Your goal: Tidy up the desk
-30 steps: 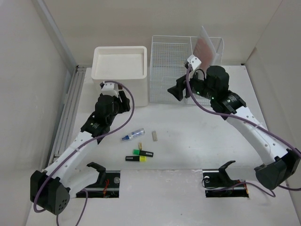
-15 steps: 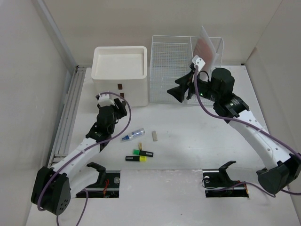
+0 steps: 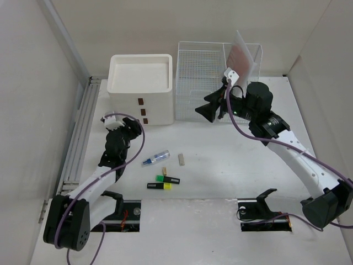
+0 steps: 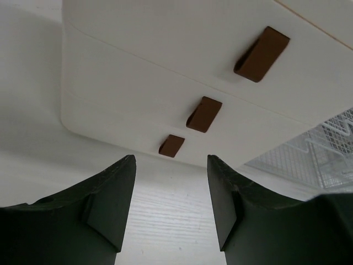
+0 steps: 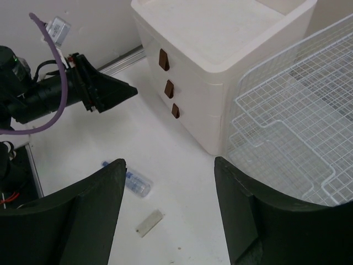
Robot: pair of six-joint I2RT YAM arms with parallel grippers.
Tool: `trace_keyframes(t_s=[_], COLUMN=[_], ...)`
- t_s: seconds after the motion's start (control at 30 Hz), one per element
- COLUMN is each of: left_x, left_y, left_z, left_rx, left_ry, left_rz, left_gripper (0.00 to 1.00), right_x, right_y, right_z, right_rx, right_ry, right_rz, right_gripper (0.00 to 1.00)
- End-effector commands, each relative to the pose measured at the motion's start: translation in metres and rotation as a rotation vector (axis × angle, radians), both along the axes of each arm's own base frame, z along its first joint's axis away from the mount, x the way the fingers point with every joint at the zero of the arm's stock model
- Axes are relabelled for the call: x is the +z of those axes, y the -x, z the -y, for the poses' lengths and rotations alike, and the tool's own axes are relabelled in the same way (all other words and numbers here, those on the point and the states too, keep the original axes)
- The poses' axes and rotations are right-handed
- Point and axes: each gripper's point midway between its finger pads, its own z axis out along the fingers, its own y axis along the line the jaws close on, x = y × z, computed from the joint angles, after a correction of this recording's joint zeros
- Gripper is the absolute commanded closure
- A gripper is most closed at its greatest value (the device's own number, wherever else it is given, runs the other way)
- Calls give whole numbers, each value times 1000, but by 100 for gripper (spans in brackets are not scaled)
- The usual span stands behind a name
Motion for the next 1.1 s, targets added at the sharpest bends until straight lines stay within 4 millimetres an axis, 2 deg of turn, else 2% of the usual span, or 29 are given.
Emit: trace_keyframes(t_s=[0.0, 0.13, 0.4, 0.5, 0.6, 0.7, 0.73, 0.77, 0.8, 0.87, 1.07], left_x=[29, 15, 10, 19, 13, 18, 12, 19, 13, 19, 15], left_y=[-16, -27, -33, -39, -43, -56, -58, -62, -63, -68, -73], left_z=[6, 15, 27, 28, 28, 30, 31, 29, 29, 28, 28], left_rx=[-73, -128, -198, -199, -200, -202, -203, -192, -193, -183, -184], left_ry=[50, 20, -5, -13, -24, -45, -47, -55, -57, -67, -77], left_rz=[112, 65, 62, 87, 67, 74, 54, 70, 55, 62, 49], left_gripper=[49, 49, 50, 50, 50, 50, 50, 50, 50, 50, 50], right_x=[25, 22, 21, 21, 17, 17, 17, 17, 17, 17, 13], right_y=[3, 3, 0, 0, 0, 0, 0, 0, 0, -1, -3], right_z=[1, 0, -1, -1, -1, -1, -1, -1, -1, 0, -1], right_rx=[12, 12, 12, 12, 12, 12, 12, 12, 12, 3, 3], right_ry=[-54, -54, -54, -54, -50, -50, -50, -50, -50, -49, -45], right_rz=[76, 76, 76, 76, 68, 68, 68, 68, 68, 68, 60], right_gripper=[30, 30, 30, 30, 30, 30, 30, 30, 30, 30, 30])
